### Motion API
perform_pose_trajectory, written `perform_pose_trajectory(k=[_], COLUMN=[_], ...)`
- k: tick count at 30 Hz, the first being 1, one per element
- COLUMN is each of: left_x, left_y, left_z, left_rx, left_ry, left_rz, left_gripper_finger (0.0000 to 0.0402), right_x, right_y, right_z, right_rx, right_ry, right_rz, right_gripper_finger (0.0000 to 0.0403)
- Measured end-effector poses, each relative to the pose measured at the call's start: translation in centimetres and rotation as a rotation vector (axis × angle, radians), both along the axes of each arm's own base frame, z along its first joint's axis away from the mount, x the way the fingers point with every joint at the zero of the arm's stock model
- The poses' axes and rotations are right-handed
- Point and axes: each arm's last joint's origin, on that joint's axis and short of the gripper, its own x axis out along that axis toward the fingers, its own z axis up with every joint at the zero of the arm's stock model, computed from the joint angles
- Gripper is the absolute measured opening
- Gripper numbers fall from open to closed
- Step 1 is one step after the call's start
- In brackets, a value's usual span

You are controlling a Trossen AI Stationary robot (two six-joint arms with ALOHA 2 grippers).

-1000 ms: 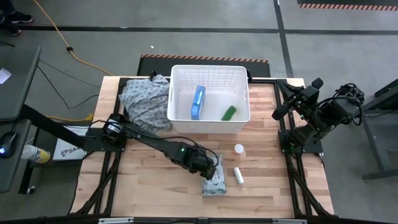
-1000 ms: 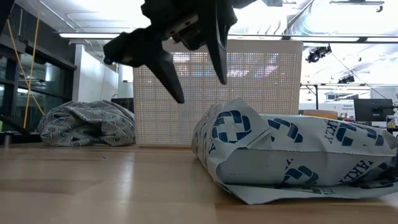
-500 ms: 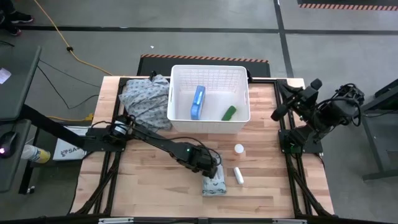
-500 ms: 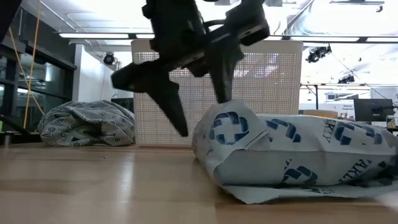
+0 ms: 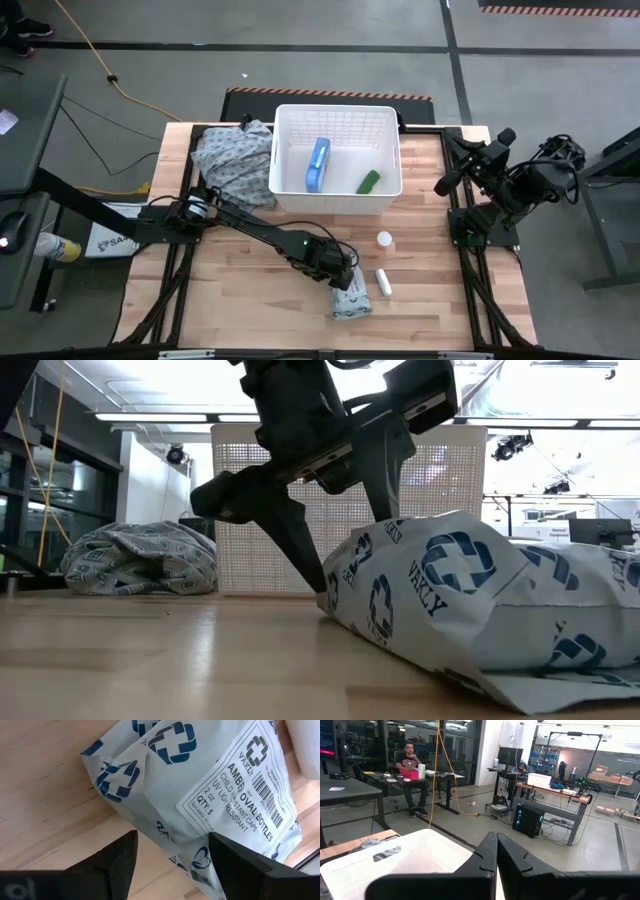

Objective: Pick & place medical supplies in basket/bin
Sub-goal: Put the white mailer bag into the white bin

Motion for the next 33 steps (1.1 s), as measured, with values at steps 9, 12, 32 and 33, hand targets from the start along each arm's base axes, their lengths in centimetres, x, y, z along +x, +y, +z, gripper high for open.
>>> perform_pose_trajectory(k=[9, 12, 32, 33], left_x=[0.1, 0.1, 0.8, 0.9], left_y=[0.0, 0.0, -0.2, -0.2], left_z=[0.0, -0.1, 1.4, 1.6], left_rx=[-0.011, -0.006, 0.013, 0.015], left_ry=[-0.005, -0.005, -0.047, -0.056], left_rz=[0.021, 0.024, 0.017, 0.011], left_gripper_finger=[0.0228, 0.0189, 0.0057, 0.0052], right_x=[0.0, 0.0, 0.0, 0.0], right_y=[0.0, 0.0, 0.0, 0.0], right_z=[0.0, 0.0, 0.0, 0.0], right_rx=[0.000, 0.000, -0.001, -0.001], right_ry=[0.000, 0.000, 0.001, 0.001], right_rz=[0.000, 0.000, 0.000, 0.000], right_gripper_finger=[0.0000, 0.0000, 0.0000, 0.0000])
